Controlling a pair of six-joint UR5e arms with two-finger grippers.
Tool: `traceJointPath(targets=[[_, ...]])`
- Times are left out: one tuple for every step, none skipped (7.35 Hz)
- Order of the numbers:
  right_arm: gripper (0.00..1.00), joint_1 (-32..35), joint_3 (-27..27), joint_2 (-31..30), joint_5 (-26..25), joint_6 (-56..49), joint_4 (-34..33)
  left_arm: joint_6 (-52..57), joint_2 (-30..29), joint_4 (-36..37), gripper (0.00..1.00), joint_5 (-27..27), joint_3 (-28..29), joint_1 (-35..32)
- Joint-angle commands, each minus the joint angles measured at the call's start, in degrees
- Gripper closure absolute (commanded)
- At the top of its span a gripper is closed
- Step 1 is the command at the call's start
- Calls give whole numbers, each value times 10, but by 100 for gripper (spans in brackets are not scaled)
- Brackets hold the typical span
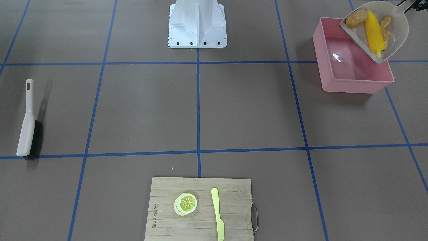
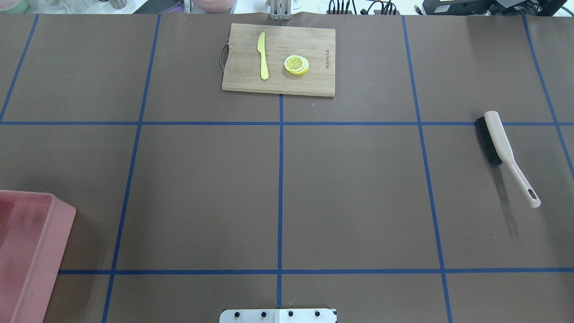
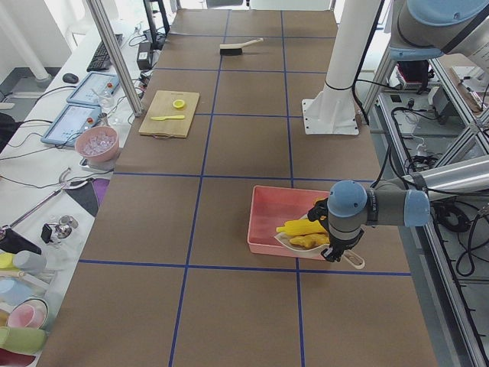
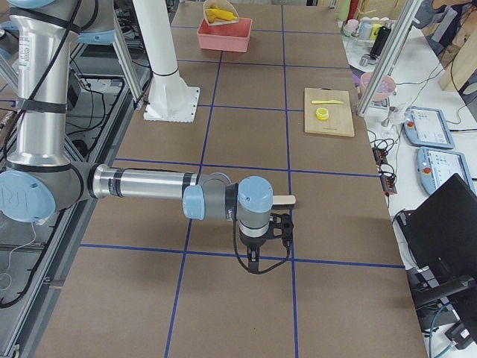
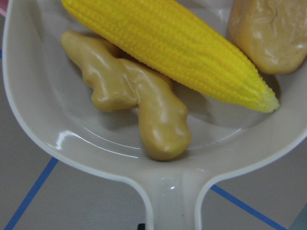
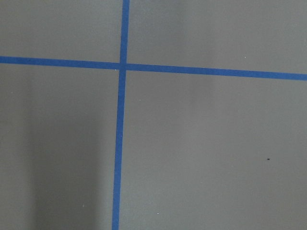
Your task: Sweep and dump trash into bin
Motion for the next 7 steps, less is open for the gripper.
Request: traceJointPath(targets=[[0,0,-2,0,8,0,0,0,-4,100,100,24,-74,8],[0,0,-1,-1,12,1,0,0,-4,128,100,40,-82,13],[0,0,0,0,18,3,0,0,-4,144,100,57,-83,15],[0,0,0,1,27,8,0,0,-3,177,100,70,-85,20],[0,0,0,2,32,8,-1,0,-4,226,100,74,-93,28],[0,0,1,5,40,9,-6,4,-4,253,100,99,-99,30],[0,0,0,7,41,37,-5,17,-5,257,100,105,-99,31]])
